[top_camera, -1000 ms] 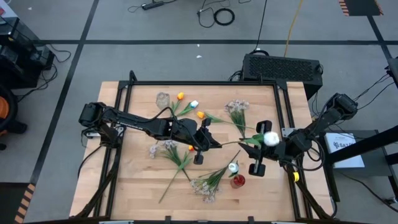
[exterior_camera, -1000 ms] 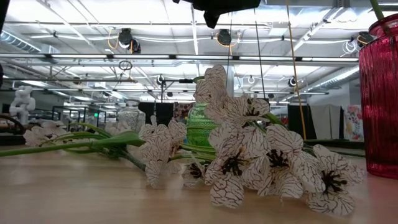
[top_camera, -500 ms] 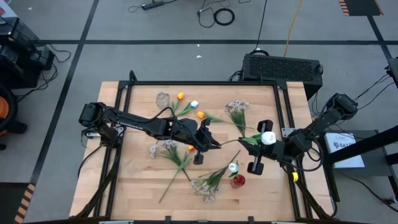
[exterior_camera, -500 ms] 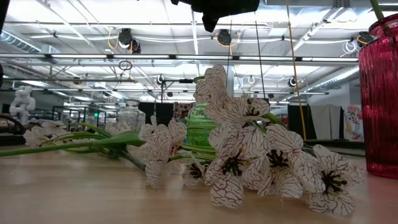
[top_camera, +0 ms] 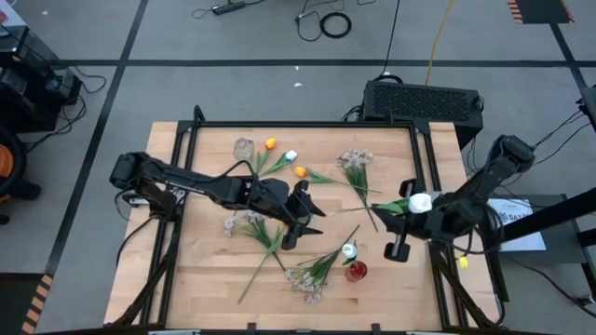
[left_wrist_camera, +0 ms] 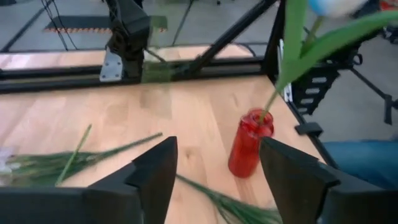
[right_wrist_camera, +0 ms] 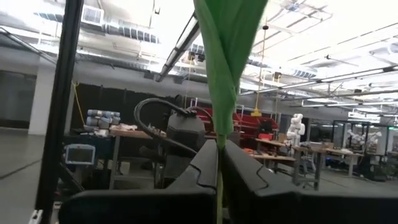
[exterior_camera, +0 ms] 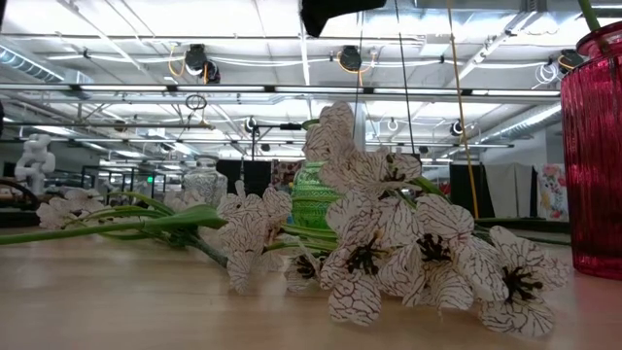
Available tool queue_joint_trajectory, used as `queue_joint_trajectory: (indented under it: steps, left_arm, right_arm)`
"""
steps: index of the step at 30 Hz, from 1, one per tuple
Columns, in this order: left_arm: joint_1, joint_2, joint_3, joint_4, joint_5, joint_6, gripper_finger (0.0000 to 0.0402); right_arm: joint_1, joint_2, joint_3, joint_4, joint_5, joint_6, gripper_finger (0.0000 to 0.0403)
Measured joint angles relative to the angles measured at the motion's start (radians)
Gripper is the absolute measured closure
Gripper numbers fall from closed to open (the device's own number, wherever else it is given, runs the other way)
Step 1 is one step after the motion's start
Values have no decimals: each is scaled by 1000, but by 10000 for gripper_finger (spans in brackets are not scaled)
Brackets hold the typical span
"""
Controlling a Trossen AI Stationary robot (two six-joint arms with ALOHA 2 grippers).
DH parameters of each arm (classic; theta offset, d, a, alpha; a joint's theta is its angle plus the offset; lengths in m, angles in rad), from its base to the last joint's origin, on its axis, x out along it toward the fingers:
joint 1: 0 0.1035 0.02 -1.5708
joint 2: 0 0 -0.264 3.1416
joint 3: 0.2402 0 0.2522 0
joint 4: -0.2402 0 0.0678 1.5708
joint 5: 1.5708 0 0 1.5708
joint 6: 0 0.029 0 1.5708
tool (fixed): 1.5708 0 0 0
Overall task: Sort flowers into vase by color
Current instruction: Put the bottom white tulip into the red vase
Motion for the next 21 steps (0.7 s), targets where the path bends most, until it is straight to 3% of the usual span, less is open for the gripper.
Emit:
queue_joint_trajectory:
  steps: [8,21]
  left_arm:
    - [-16,-47,0,-129,-68,-3,162]
    - [-46,-69,0,-189,-70,-18,162]
  right_arm:
    - [110,-57,0,-15,10,17,401]
    - [370,-76,0,-41,216,121,401]
